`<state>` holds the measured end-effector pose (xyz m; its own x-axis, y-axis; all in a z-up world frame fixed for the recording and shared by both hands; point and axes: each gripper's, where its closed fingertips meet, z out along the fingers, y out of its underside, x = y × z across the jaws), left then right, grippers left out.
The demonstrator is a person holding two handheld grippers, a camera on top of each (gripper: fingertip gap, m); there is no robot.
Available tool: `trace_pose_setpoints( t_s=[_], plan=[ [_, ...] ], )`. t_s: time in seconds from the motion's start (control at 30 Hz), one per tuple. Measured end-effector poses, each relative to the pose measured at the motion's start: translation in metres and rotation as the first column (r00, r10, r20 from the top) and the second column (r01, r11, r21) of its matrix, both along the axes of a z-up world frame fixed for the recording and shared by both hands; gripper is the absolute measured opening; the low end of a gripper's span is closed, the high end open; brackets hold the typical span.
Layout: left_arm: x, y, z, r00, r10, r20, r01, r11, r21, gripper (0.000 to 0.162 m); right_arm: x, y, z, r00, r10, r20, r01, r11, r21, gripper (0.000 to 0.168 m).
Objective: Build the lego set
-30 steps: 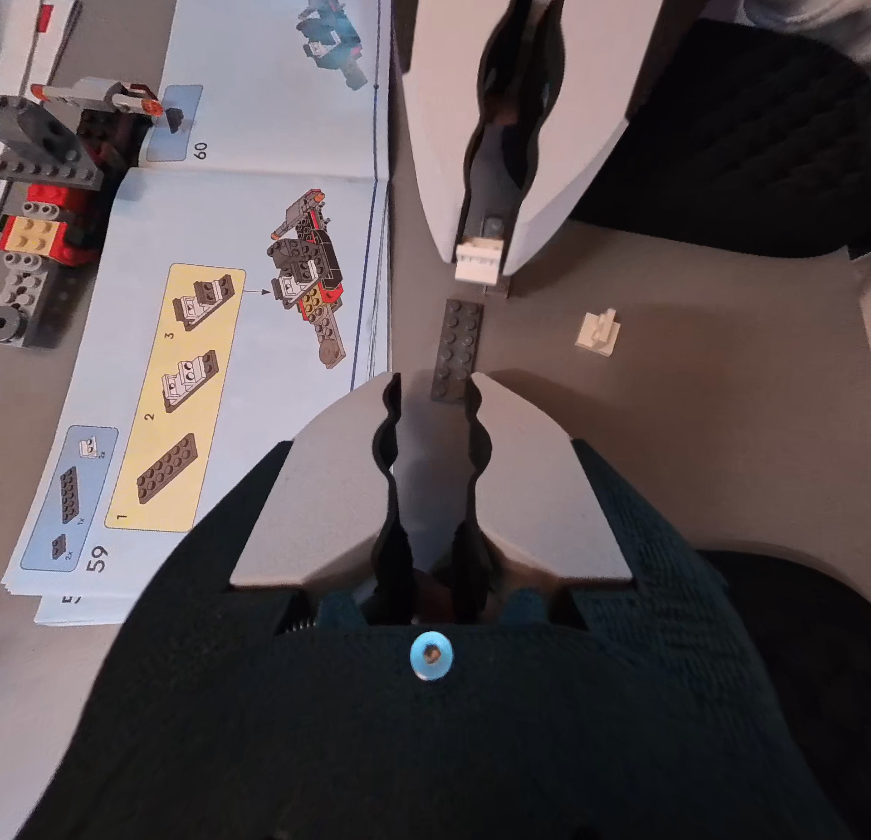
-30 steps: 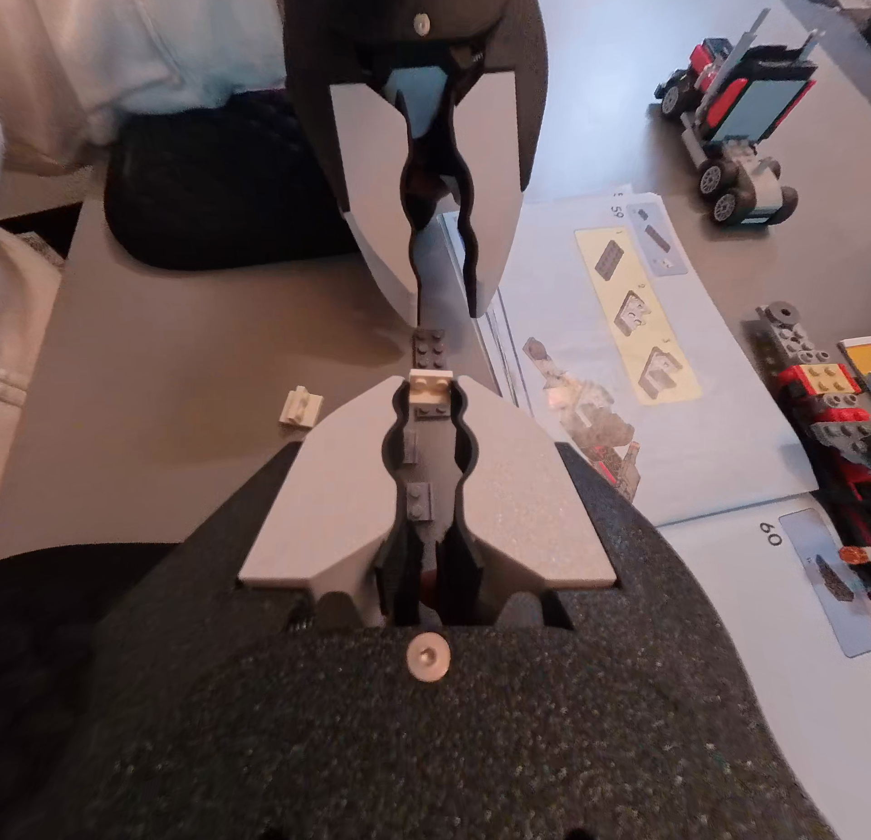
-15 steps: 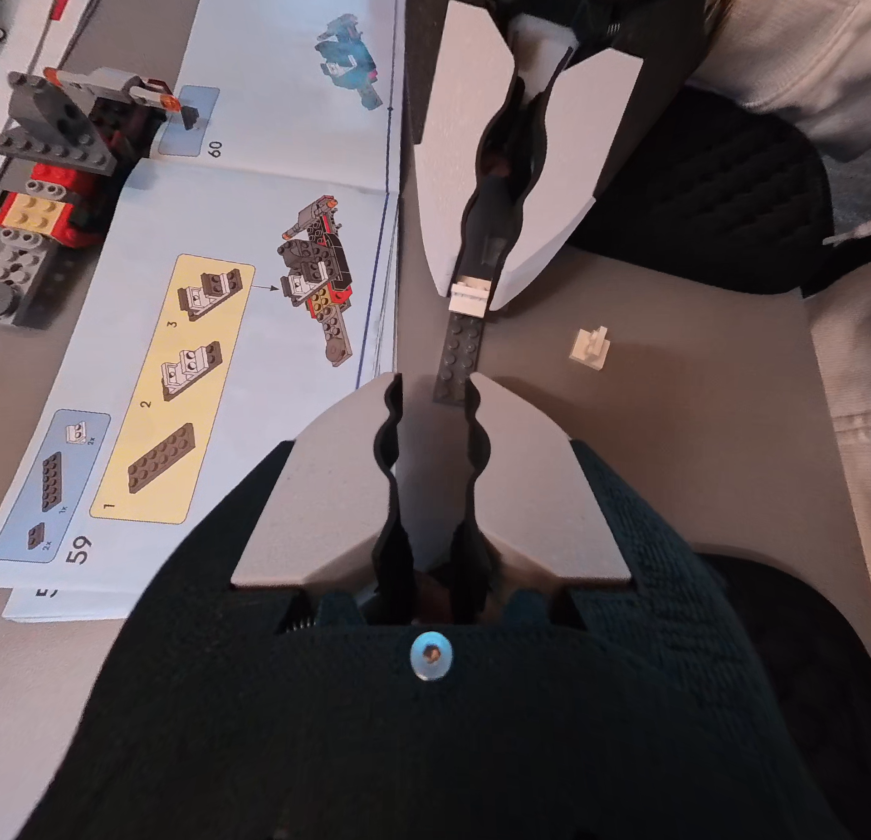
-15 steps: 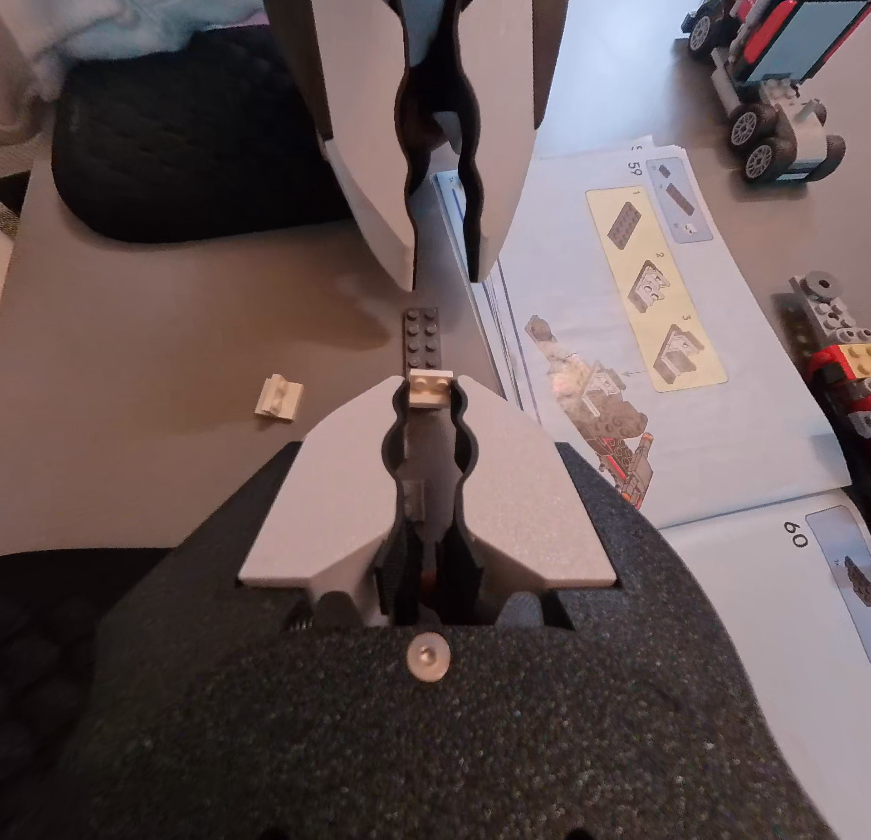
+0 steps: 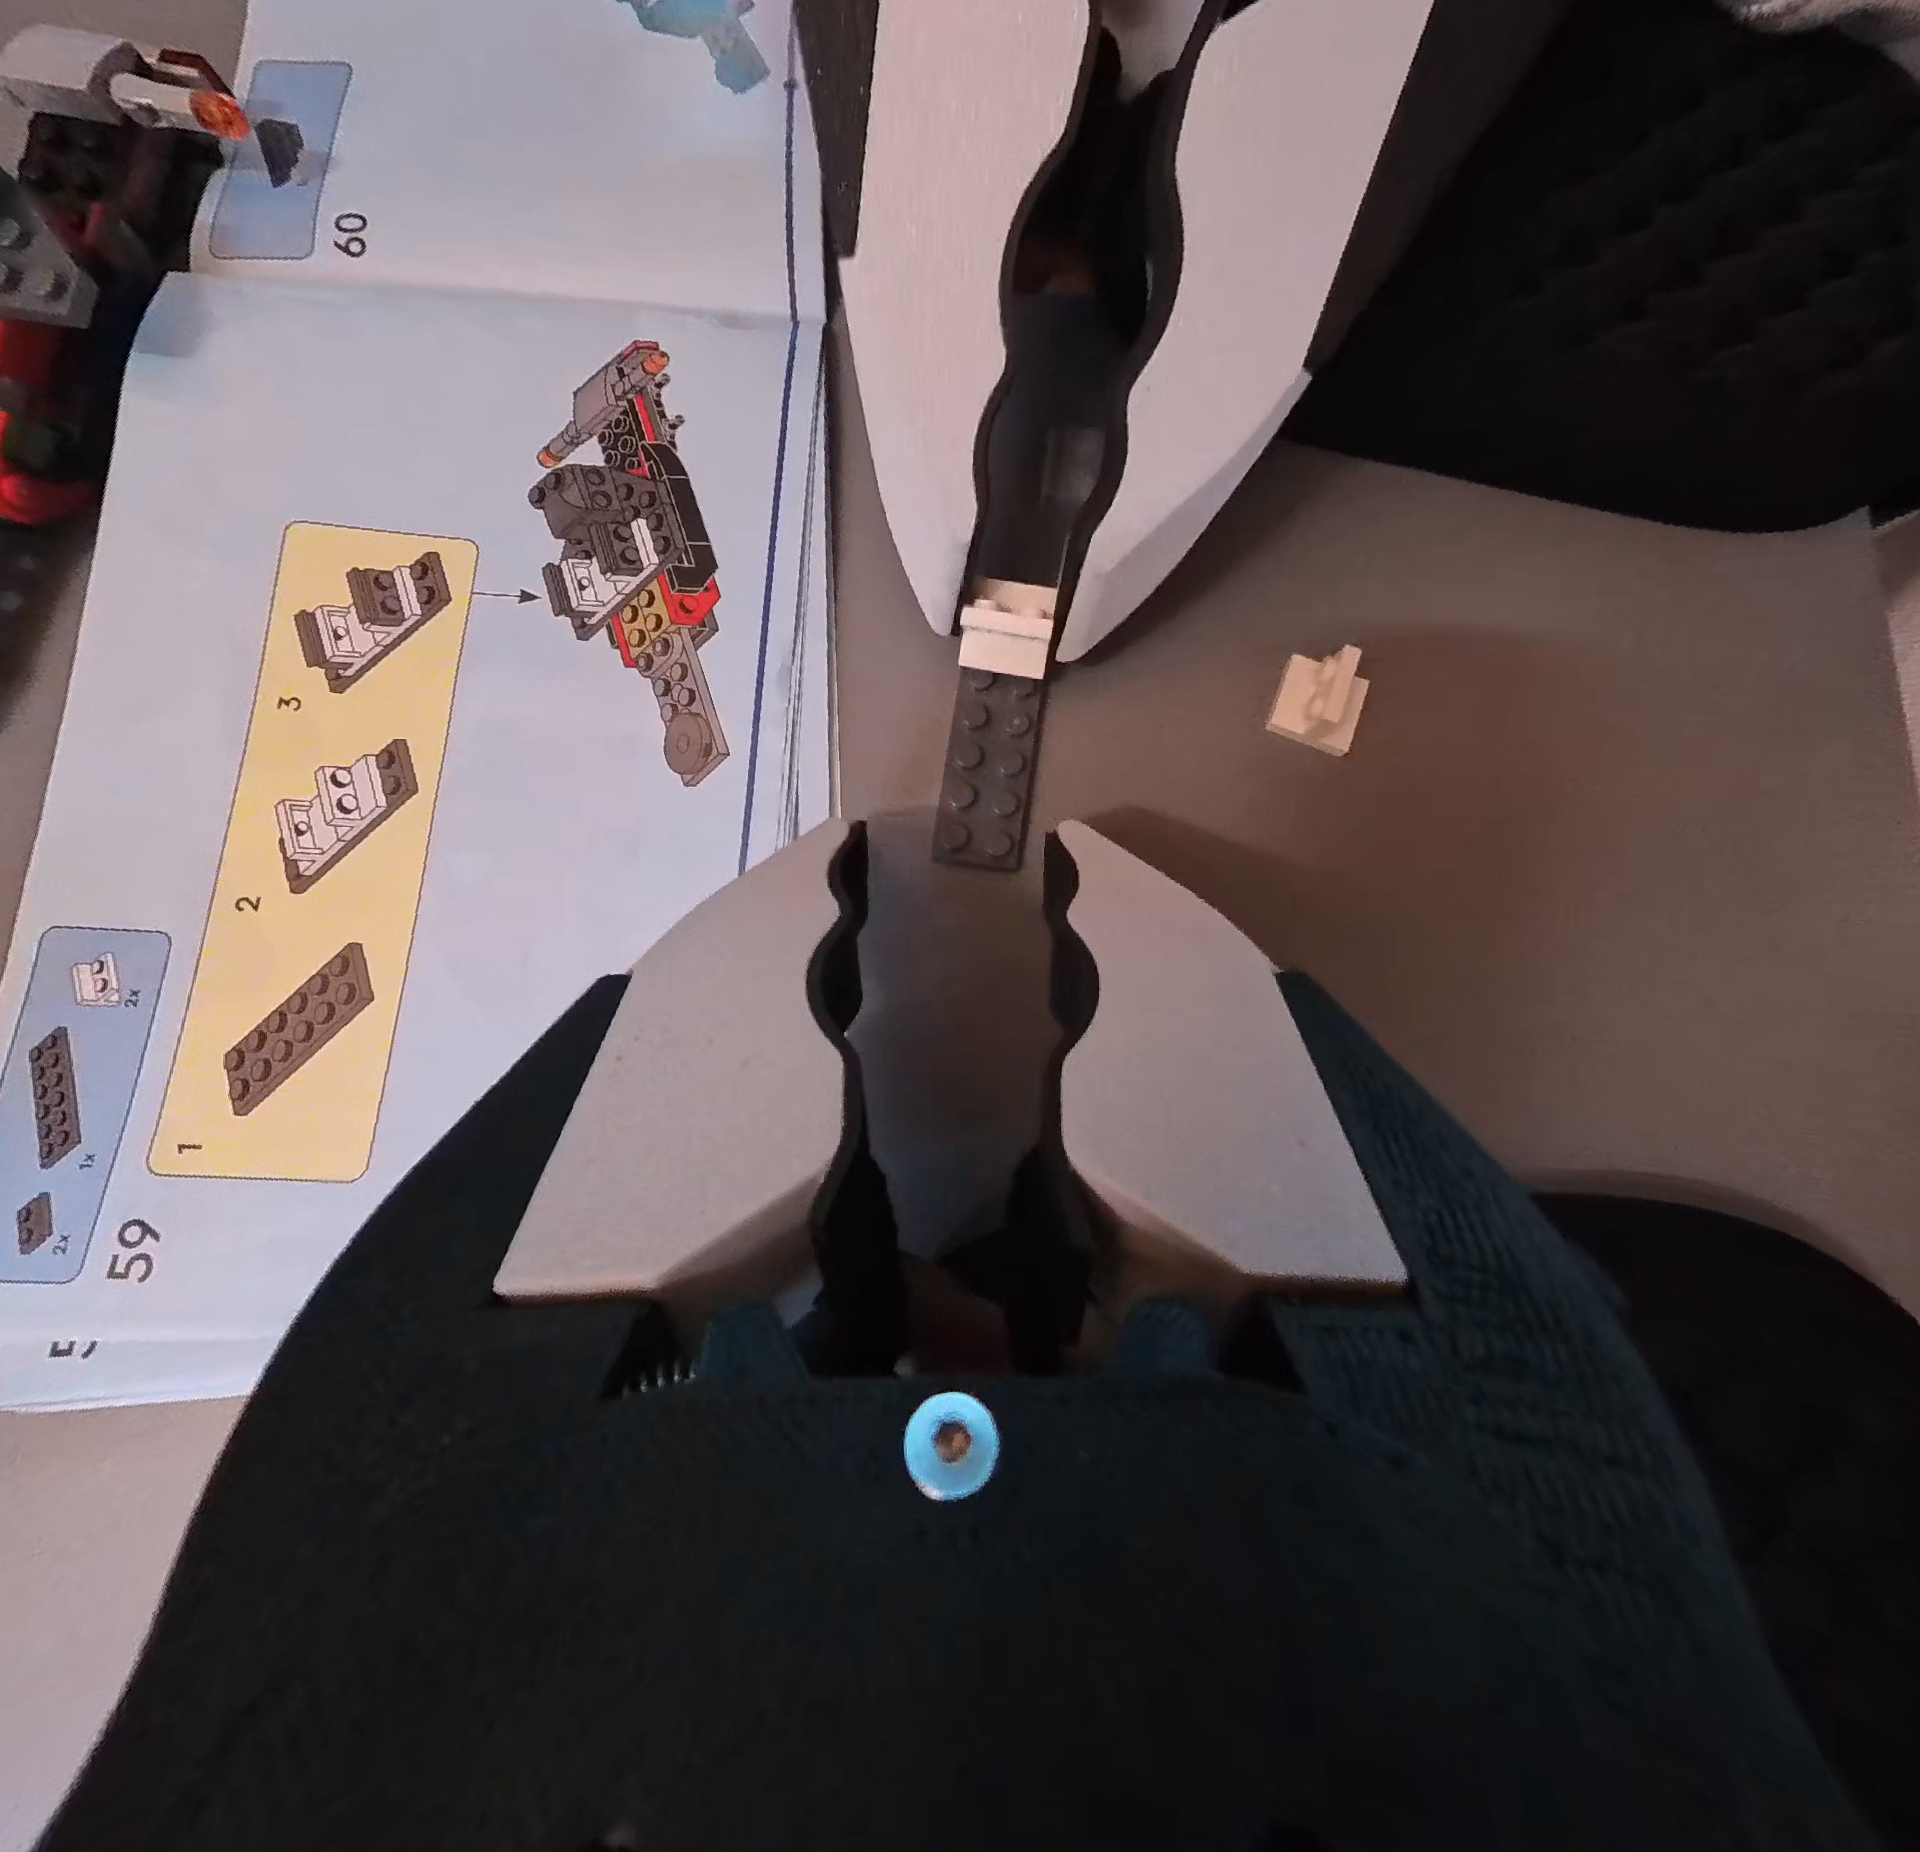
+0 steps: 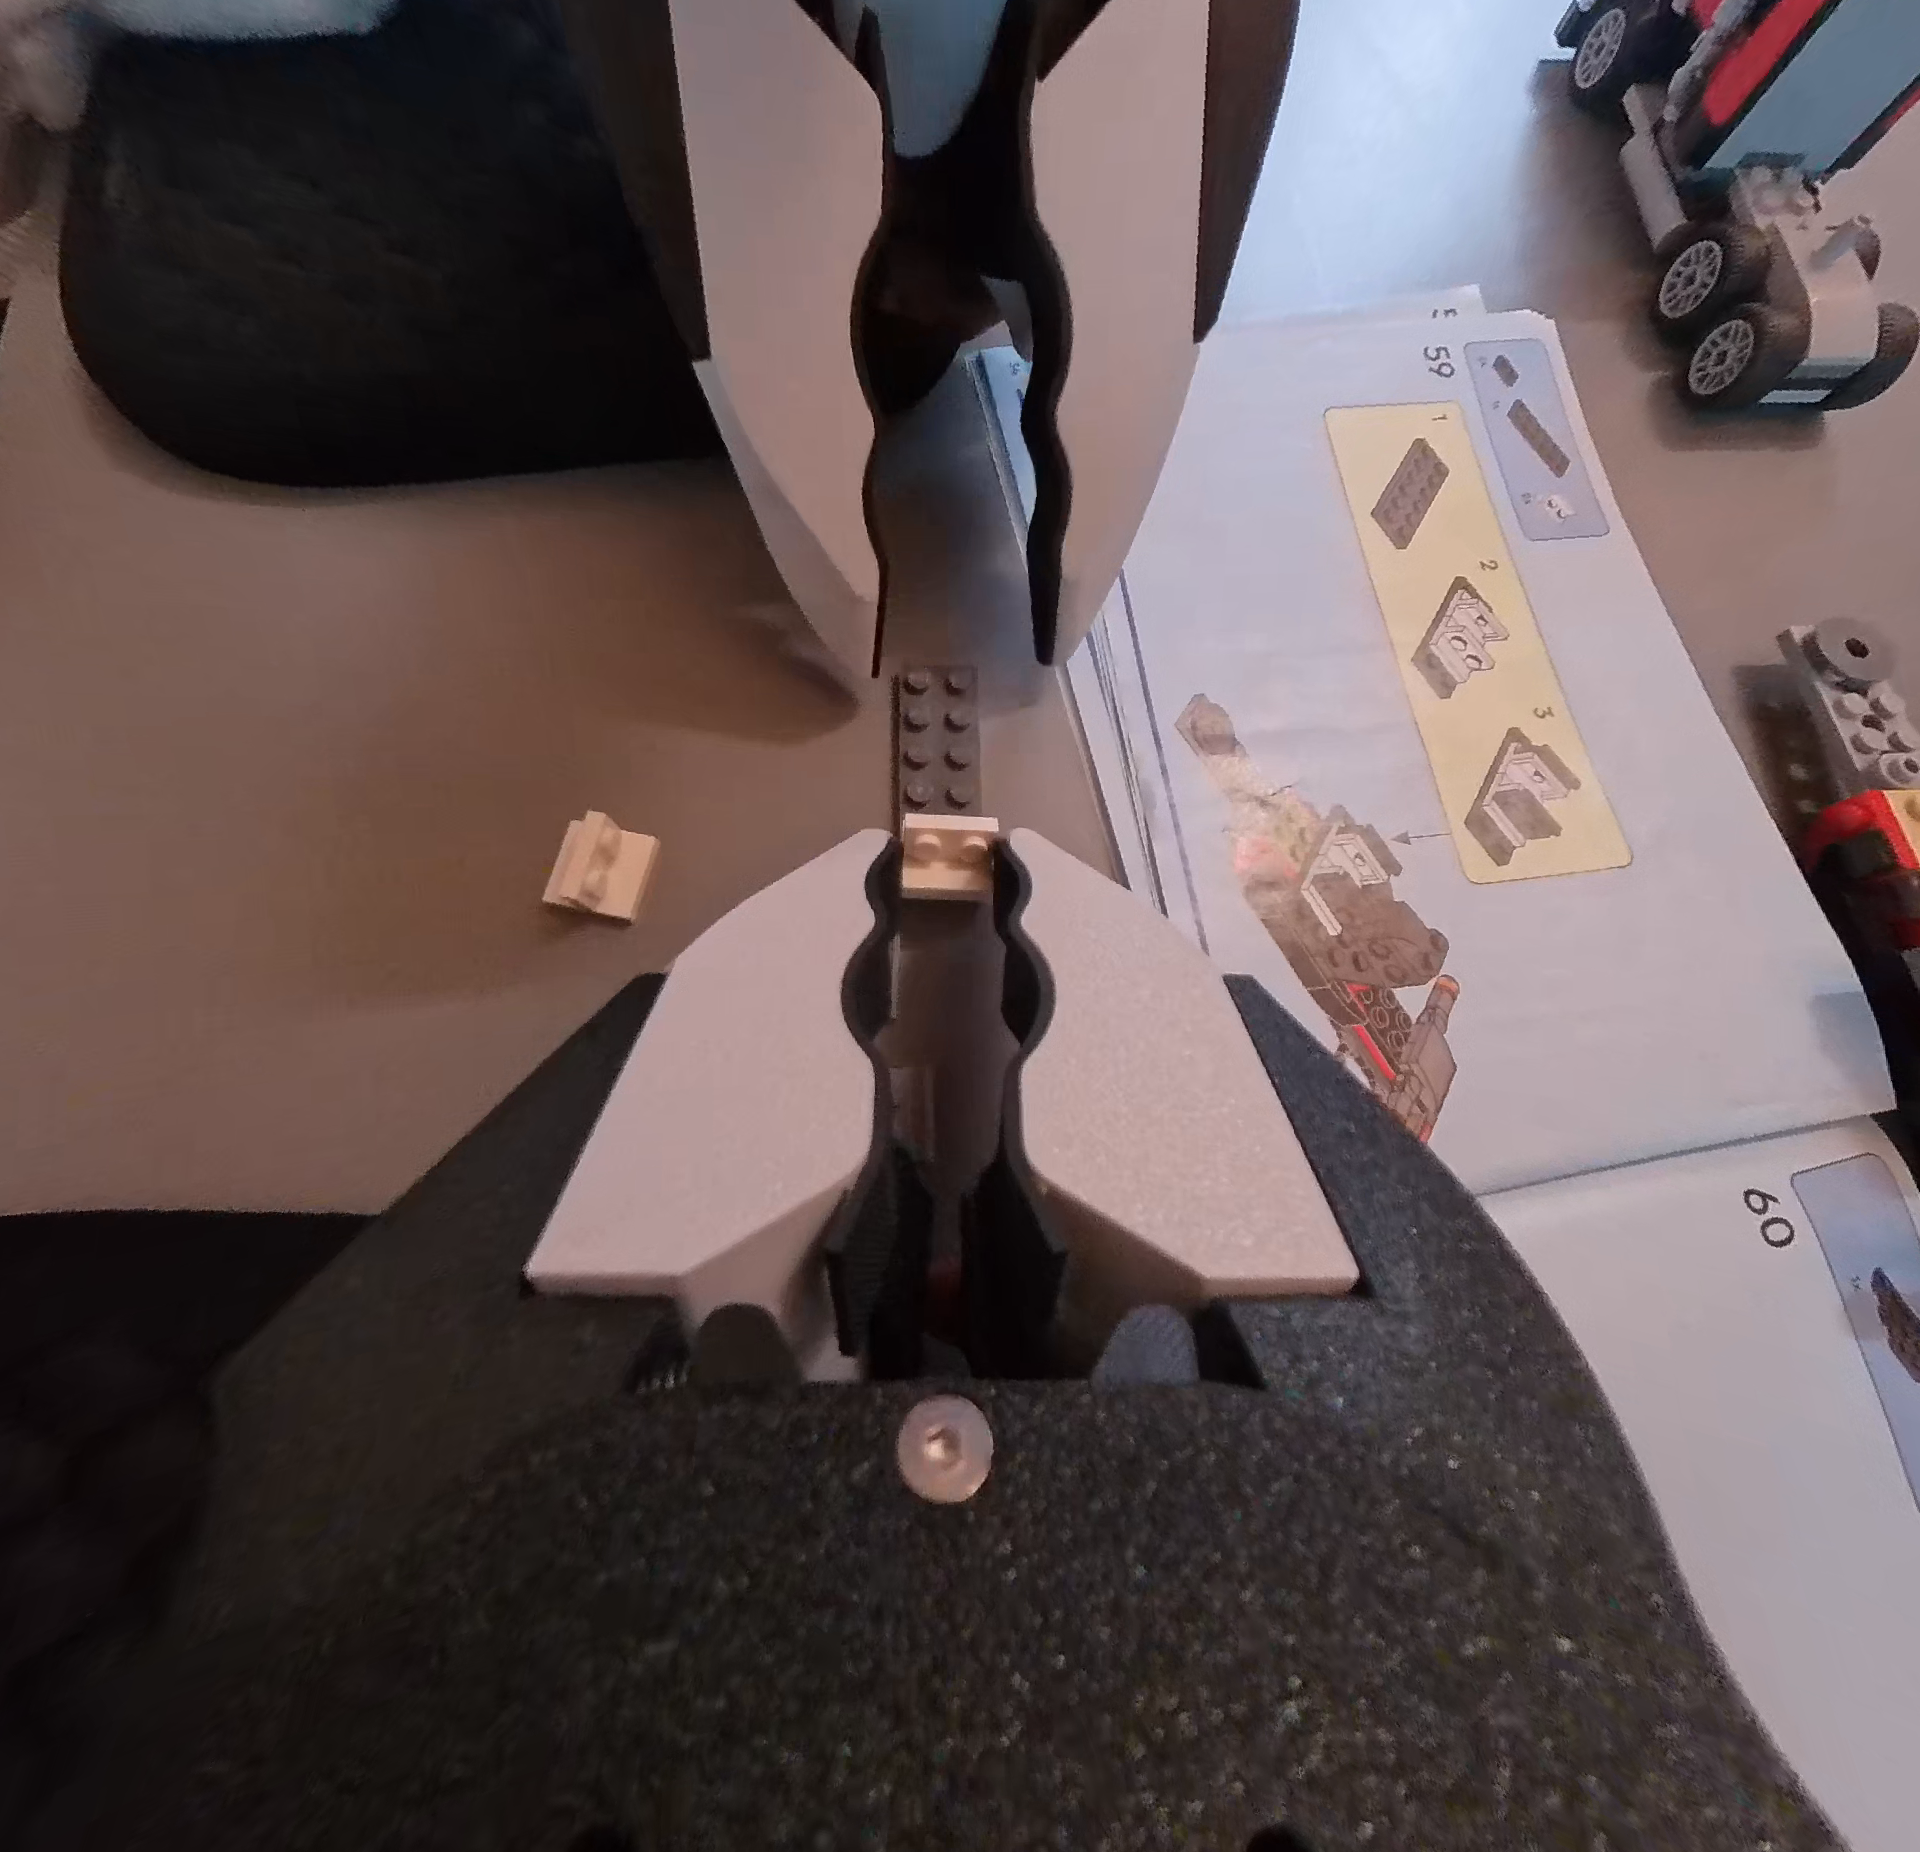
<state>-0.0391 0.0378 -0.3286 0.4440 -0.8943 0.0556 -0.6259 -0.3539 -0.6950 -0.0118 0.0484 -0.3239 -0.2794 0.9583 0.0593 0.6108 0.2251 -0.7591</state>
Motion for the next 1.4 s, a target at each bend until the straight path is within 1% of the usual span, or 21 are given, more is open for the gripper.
trace_pose_setpoints(
  t_s=[0.13, 0.27, 0.37, 0.5, 0.57, 0.7, 0.83, 1.0, 1.27, 1.4],
  plan=[
    [0.0, 0.001, -0.005, 0.999, -0.003, -0.043, 0.004, 1.0, 0.014, 0.027, -0.001, 0.0, 0.0, 1.0, 0.0, 0.001, 0.0, 1.0, 0.002, 0.017],
    [0.001, 0.0, -0.005, 0.999, -0.01, -0.04, 0.01, 1.0, 0.01, 0.021, 0.0, 0.0, 0.0, 1.0, 0.001, -0.001, -0.001, 1.0, 0.011, 0.017],
    [0.001, 0.0, -0.005, 0.999, -0.007, -0.039, 0.007, 1.0, 0.008, 0.021, -0.003, -0.001, 0.011, 0.998, 0.01, -0.062, -0.01, 1.0, -0.004, 0.017],
    [0.001, 0.0, -0.003, 1.0, -0.007, -0.022, 0.007, 1.0, -0.002, 0.025, 0.009, 0.024, 0.042, 0.976, -0.121, -0.181, 0.106, 0.99, -0.088, 0.017],
    [0.001, 0.0, 0.0, 1.0, -0.004, 0.004, 0.004, 1.0, -0.001, 0.026, 0.016, 0.028, 0.046, 0.97, -0.149, -0.194, 0.131, 0.986, -0.103, 0.017],
    [0.001, 0.001, 0.006, 0.998, 0.009, 0.055, -0.009, 1.0, -0.007, 0.026, 0.019, 0.018, 0.036, 0.981, -0.122, -0.148, 0.114, 0.991, -0.064, 0.017],
    [0.001, 0.0, 0.002, 1.0, 0.002, 0.027, -0.002, 1.0, -0.009, 0.026, 0.015, 0.01, 0.026, 0.989, -0.106, -0.101, 0.101, 0.993, -0.057, 0.017],
    [0.001, 0.0, -0.001, 1.0, 0.002, 0.004, -0.002, 1.0, -0.014, 0.026, 0.021, 0.009, 0.01, 0.995, -0.102, 0.0, 0.102, 0.995, 0.005, 0.017],
    [0.001, 0.0, -0.004, 1.0, -0.004, -0.027, 0.004, 1.0, 0.0, 0.025, -0.001, -0.003, 0.004, 1.0, -0.019, 0.018, 0.019, 1.0, 0.025, 0.017],
    [0.001, 0.0, -0.005, 0.999, -0.005, -0.032, 0.005, 1.0, 0.001, 0.023, -0.008, -0.004, -0.002, 0.999, -0.011, 0.039, 0.01, 0.999, 0.031, 0.017]
  ],
)
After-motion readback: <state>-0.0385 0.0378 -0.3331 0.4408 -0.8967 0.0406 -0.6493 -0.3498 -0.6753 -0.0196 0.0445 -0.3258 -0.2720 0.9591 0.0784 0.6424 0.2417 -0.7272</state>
